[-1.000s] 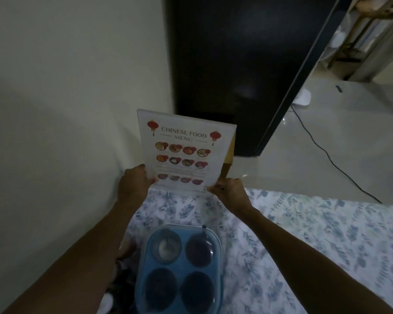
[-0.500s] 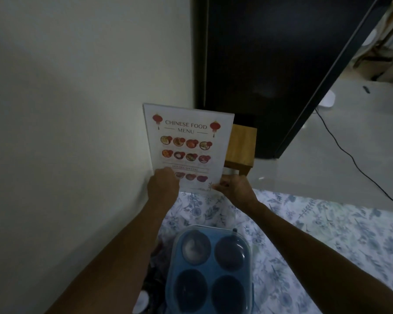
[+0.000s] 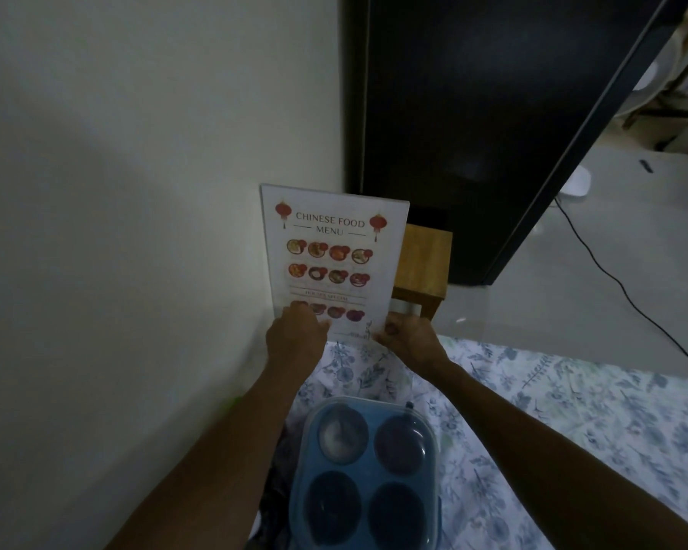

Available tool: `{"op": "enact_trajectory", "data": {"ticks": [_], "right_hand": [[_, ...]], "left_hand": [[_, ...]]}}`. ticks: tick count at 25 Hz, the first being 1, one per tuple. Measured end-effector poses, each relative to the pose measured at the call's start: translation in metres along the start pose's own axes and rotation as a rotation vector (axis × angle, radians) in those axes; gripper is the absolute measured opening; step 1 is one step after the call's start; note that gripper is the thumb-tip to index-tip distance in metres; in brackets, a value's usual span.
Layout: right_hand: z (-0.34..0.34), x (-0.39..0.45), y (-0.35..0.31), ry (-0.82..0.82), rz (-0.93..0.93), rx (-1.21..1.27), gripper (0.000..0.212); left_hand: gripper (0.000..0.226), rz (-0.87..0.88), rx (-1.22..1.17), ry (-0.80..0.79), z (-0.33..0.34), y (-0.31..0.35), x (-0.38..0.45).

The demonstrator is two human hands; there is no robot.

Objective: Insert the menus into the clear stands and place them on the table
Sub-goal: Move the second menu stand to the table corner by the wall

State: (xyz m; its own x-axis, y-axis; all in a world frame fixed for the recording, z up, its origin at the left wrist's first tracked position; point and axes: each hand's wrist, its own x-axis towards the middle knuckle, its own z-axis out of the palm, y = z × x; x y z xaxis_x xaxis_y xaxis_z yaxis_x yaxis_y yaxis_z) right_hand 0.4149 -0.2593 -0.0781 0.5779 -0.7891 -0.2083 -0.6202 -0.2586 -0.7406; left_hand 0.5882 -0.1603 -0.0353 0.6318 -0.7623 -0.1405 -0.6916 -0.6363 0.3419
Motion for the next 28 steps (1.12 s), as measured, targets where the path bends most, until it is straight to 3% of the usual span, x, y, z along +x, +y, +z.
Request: {"op": "enact_trajectory", "data": {"ticks": [4,9,15,18,28], "right_hand": [[-0.003,-0.003,0.002,-0.019,-0.028,-0.048,0.031],[-0.010,0.002,0.004,0.023,-0.048,0.000,0.012],[0.000,-0.011,0.011,-0.002,-0.104,0.120,0.026],[-0.001,-0.008,0.015,-0.083,-0.092,-0.029,0.029],[0.001,-0.009,0.027,-0.150,-0.170,-0.047,0.032]], "left_hand": [[0.042,0.021,0.059,0.017,-0.005,0.005,-0.009],[0.046,0.037,0.116,0.063,-0.015,0.018,-0.016],[0.050,0.019,0.155,0.035,-0.015,0.006,-0.027],[0.053,0.003,0.171,0.010,-0.013,0.001,-0.032],[0.048,-0.002,0.194,0.002,-0.009,0.012,-0.038]]}}
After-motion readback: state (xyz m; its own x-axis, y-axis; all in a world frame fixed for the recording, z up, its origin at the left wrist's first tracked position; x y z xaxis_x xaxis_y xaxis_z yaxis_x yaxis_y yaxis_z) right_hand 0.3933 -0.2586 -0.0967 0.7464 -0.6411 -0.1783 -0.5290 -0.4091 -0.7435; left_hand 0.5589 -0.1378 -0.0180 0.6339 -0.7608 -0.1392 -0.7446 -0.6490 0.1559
